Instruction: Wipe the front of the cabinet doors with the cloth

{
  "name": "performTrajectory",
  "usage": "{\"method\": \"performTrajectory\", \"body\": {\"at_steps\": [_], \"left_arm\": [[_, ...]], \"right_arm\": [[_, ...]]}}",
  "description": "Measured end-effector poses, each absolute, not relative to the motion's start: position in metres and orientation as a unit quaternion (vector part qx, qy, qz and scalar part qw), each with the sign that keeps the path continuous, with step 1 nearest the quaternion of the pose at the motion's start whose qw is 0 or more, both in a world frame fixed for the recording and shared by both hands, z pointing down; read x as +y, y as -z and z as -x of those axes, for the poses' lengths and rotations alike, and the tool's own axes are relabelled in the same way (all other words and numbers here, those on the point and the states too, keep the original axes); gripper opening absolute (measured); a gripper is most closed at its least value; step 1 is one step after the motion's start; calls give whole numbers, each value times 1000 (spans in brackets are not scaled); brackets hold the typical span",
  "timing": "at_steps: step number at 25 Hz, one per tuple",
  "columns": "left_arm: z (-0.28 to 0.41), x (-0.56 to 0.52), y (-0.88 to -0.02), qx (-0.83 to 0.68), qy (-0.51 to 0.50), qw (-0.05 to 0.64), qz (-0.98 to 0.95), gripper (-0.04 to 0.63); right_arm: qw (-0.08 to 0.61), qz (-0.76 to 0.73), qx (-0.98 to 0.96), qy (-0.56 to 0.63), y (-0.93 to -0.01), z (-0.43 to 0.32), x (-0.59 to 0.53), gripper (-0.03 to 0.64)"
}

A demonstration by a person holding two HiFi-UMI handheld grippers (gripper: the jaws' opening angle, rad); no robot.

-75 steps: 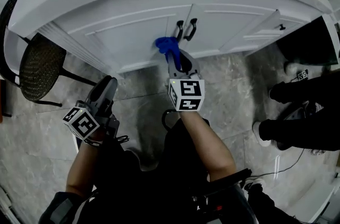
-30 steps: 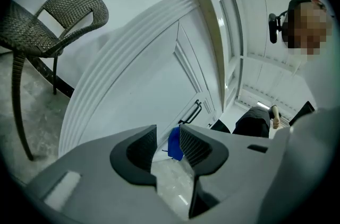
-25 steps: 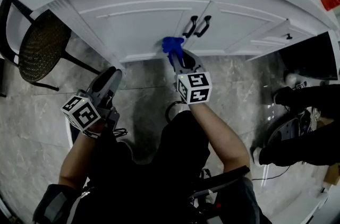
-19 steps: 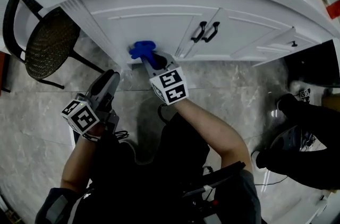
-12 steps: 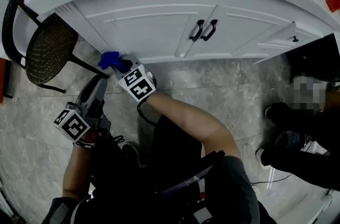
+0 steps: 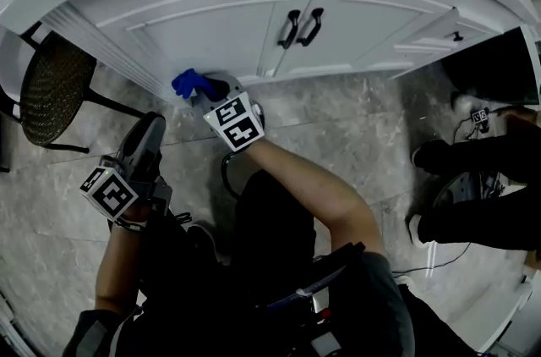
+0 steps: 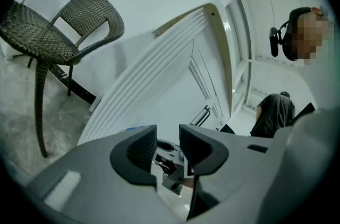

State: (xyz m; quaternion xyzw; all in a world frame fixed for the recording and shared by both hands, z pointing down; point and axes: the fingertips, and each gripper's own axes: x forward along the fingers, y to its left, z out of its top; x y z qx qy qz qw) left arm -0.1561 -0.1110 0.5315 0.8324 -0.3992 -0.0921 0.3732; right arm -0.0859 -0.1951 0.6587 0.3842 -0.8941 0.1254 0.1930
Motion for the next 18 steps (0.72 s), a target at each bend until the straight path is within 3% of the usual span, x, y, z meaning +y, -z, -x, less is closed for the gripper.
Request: {"method": "performTrajectory", "body": {"at_steps": [18], "left_arm": [[105, -114, -544, -358, 73, 385, -848, 132]], "right_arm": [[189, -566, -786, -164, -691, -126, -193, 58]]}}
